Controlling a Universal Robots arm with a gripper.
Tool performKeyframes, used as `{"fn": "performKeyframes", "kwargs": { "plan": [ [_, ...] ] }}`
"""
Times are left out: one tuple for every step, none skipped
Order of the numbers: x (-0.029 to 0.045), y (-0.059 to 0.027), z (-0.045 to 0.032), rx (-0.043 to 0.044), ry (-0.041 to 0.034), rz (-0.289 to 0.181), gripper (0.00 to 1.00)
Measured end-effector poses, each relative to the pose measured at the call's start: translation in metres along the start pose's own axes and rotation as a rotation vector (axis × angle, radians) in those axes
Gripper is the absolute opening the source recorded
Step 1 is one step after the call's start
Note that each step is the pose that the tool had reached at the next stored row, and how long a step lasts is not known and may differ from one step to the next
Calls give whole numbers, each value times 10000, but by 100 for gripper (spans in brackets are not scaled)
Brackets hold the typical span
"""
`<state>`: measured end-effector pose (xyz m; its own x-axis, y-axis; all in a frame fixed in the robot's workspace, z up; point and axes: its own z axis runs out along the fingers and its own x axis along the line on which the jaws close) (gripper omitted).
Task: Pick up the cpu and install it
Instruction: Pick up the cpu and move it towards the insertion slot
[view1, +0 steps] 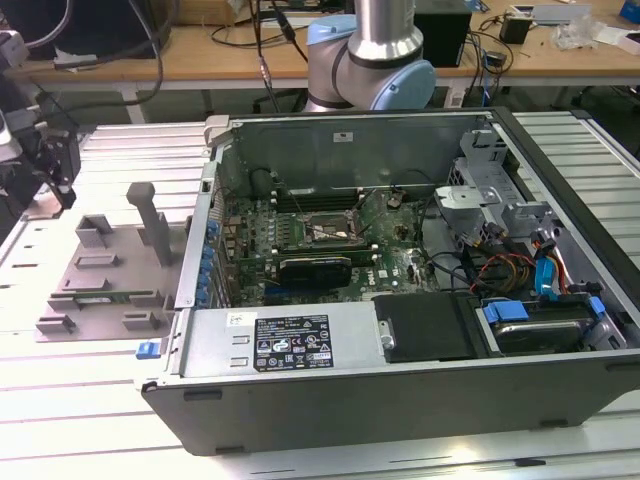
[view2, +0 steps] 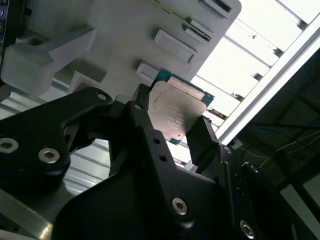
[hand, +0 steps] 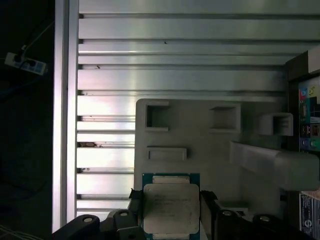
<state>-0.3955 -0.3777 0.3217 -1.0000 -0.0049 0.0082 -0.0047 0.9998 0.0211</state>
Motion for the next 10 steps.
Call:
{"fn": "performKeyframes", "kwargs": {
  "plan": [
    [0, 1, -32, 6, 0, 0, 54],
    [0, 4, -69, 10, -1, 0, 54],
    [0, 5, -100, 15, -1, -1, 54],
    [1, 6, -137, 21, 0, 0, 54],
    [1, 8, -170, 26, 0, 0, 54],
    [3, 20, -356, 56, 0, 0, 54],
    [3, 24, -435, 67, 0, 0, 54],
    [4, 31, -557, 85, 0, 1, 54],
    [6, 40, -694, 114, 0, 1, 54],
    [6, 49, -802, 151, 1, 1, 54]
  ]
}}
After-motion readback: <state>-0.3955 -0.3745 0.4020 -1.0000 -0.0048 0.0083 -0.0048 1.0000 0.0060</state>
